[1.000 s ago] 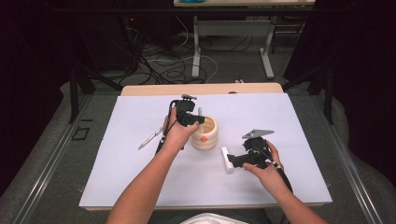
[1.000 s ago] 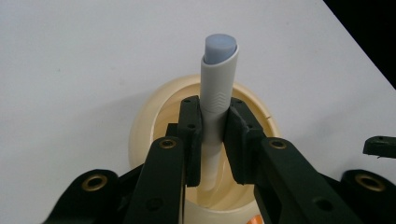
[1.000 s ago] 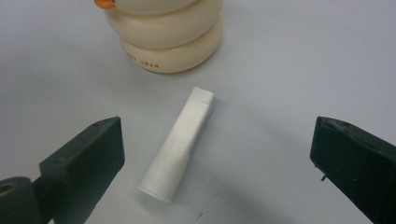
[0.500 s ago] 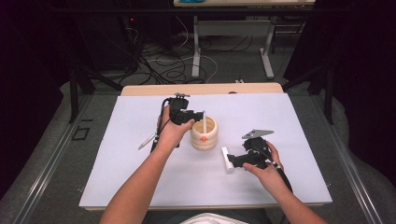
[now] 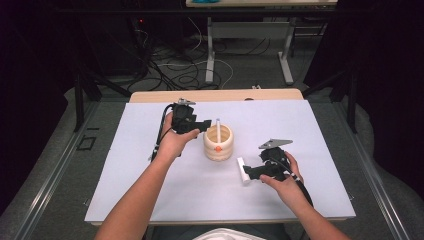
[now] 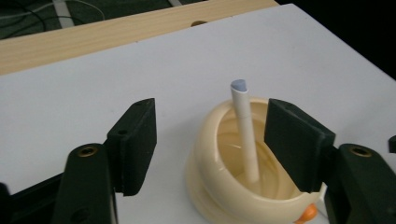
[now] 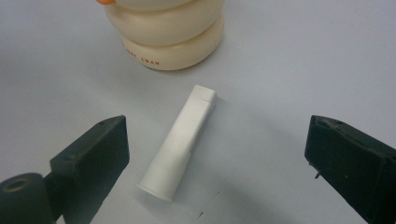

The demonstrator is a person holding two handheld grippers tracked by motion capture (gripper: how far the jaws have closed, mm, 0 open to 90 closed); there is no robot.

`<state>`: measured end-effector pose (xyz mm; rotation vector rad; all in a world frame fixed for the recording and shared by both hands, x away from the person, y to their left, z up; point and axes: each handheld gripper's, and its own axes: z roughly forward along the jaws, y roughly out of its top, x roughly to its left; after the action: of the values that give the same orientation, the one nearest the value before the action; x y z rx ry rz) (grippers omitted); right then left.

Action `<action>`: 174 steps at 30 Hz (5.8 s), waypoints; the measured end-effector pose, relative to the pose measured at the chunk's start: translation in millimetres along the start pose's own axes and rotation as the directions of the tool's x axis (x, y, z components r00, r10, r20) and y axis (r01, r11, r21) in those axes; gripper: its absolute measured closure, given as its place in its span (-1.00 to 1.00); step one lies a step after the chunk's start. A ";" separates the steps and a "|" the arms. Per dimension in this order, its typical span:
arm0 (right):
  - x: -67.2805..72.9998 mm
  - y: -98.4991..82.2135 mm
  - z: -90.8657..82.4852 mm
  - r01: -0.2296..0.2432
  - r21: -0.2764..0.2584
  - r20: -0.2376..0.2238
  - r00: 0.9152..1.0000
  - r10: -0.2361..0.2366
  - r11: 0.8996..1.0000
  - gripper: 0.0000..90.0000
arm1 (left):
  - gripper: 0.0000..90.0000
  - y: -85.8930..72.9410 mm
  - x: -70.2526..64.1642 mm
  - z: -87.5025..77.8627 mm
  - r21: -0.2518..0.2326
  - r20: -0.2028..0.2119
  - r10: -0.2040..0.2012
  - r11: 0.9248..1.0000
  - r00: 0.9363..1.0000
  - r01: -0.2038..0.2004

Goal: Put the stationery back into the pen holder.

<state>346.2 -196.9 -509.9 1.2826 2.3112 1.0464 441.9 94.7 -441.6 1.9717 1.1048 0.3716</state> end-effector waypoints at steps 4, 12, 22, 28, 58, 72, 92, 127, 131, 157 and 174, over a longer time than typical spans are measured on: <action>0.1 0.0 0.3 -0.003 -0.002 0.001 1.000 0.003 1.000 -0.85 | -0.41 -2.3 7.4 -4.3 -0.011 -0.039 0.011 1.000 0.999 -0.011; 0.1 -0.2 0.8 0.000 0.001 -0.003 1.000 0.000 1.000 -0.85 | -0.44 -12.3 26.7 -13.4 0.004 -0.069 -0.031 1.000 0.997 0.031; 0.6 -0.4 1.1 0.001 0.005 -0.001 1.000 -0.001 1.000 -0.84 | -0.65 -25.4 51.7 -25.4 -0.014 -0.074 -0.075 0.997 0.994 0.075; 0.3 -0.5 1.3 0.001 0.005 -0.004 1.000 -0.001 1.000 -0.84 | -0.65 -33.7 63.5 -32.8 -0.007 -0.093 -0.077 0.997 0.993 0.077; 1.7 -1.0 3.1 0.007 0.014 0.004 1.000 -0.007 1.000 -0.78 | -0.25 -83.9 100.6 -39.3 0.179 -0.150 0.078 0.983 0.986 -0.050; 1.9 -1.5 4.1 0.009 0.019 0.000 1.000 -0.009 1.000 -0.74 | 0.03 -92.3 102.1 -28.0 0.297 -0.191 0.175 0.948 0.966 -0.113; 2.0 -2.0 4.7 0.022 0.029 -0.002 1.000 -0.022 0.999 -0.68 | 0.51 -98.3 104.3 -11.6 0.388 -0.187 0.178 0.917 0.966 -0.094; 3.0 -2.1 5.7 0.021 0.030 -0.004 1.000 -0.021 0.999 -0.67 | 0.75 -104.2 101.0 0.7 0.457 -0.162 0.244 0.877 0.956 -0.146; 2.8 -2.1 5.7 0.020 0.031 -0.004 1.000 -0.020 0.999 -0.67 | 0.76 -104.5 100.5 0.8 0.456 -0.164 0.249 0.877 0.954 -0.151; 3.6 -2.2 5.3 0.030 0.022 0.003 1.000 -0.030 0.999 -0.66 | 0.77 -96.4 99.5 -24.5 0.355 -0.155 0.154 0.930 0.976 -0.090; 4.0 -1.6 3.8 0.021 0.017 0.000 1.000 -0.021 1.000 -0.66 | 0.77 -85.8 70.4 -48.7 0.258 -0.048 0.130 0.959 0.990 -0.113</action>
<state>345.2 -192.4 -513.3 1.2618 2.3335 1.0214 404.5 200.3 -487.5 2.2768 1.1204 0.3757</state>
